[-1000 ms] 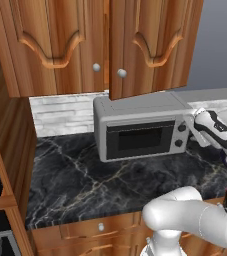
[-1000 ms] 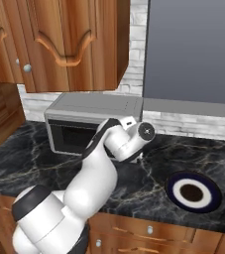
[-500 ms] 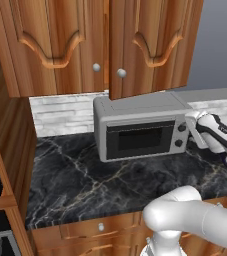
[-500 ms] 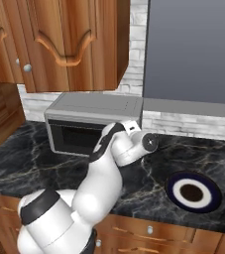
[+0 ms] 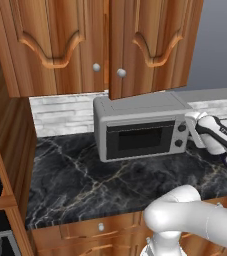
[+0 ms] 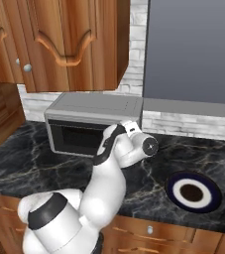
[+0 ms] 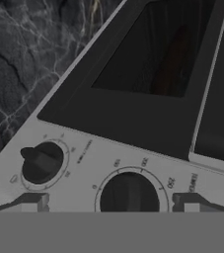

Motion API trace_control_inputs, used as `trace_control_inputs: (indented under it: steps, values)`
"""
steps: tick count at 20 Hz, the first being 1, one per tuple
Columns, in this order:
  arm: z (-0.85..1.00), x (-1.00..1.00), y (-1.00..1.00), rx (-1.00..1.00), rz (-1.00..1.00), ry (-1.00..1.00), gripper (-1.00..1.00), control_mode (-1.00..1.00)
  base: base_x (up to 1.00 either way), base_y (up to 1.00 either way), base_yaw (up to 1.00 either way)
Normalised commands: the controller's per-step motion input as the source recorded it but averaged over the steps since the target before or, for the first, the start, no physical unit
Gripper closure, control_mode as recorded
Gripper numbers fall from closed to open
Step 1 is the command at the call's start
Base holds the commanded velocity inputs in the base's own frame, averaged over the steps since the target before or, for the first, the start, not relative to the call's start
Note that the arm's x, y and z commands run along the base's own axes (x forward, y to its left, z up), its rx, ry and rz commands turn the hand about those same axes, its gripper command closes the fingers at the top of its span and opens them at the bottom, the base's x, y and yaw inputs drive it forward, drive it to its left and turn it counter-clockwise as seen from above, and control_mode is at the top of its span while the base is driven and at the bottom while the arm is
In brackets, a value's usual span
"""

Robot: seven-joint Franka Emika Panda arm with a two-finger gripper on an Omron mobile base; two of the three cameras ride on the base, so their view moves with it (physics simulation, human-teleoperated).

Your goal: Pull the toaster oven rack outwards. Pick up the baguette from the plate and place it on the toaster oven rack. Close the toaster oven door fully and set the temperature to the lowest setting.

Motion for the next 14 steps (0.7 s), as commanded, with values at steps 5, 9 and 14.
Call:
trace_control_inputs:
  steps: [5, 9, 14]
  values:
    - [0.0, 0.07, 0.0, 0.0, 0.0, -0.05, -1.0, -1.0, 0.0, 0.0, 0.0]
    - [-0.07, 0.12, 0.0, 0.0, 0.0, -0.04, -1.0, -1.0, 0.0, 0.0, 0.0]
    - [-0.14, 0.15, 0.0, 0.0, 0.0, -0.06, -1.0, -1.0, 0.0, 0.0, 0.0]
